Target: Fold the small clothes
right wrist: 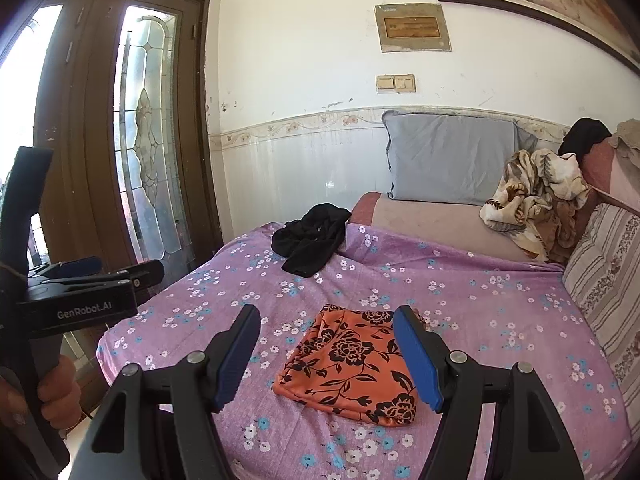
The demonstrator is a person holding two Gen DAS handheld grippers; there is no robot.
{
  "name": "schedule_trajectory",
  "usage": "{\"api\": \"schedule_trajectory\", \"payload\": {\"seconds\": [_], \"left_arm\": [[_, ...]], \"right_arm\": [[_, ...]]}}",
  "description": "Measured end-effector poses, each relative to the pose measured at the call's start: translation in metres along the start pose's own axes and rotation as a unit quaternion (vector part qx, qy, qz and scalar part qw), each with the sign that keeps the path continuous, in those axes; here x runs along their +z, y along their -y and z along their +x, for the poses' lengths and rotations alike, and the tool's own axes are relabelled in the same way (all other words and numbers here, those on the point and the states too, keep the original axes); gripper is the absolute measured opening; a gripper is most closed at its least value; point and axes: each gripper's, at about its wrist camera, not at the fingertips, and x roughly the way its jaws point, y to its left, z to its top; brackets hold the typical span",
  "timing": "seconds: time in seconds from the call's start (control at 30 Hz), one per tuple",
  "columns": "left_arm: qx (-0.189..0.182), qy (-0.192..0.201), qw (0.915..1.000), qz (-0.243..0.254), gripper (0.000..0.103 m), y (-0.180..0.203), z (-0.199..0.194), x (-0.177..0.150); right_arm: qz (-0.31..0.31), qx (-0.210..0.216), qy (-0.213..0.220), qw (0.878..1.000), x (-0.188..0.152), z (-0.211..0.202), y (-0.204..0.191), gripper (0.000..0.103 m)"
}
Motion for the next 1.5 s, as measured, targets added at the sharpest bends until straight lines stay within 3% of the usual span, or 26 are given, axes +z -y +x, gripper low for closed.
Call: {"api": "schedule_trajectory", "payload": {"seconds": [0.67,1.5], "left_arm": [[0.000,0.012,0.9999,0.005,0.101,0.014,0.007,0.022],[-0.021,-0.002,0.9997,-0.007,0.101,0.004,0.048,0.023]], "right_arm": [[0.005,0.000,-0.008,1.000,0.011,0.008,0.017,0.072],[-0.017,-0.007,-0.015,1.000,0.019,0.043,-0.004,0.073]]}}
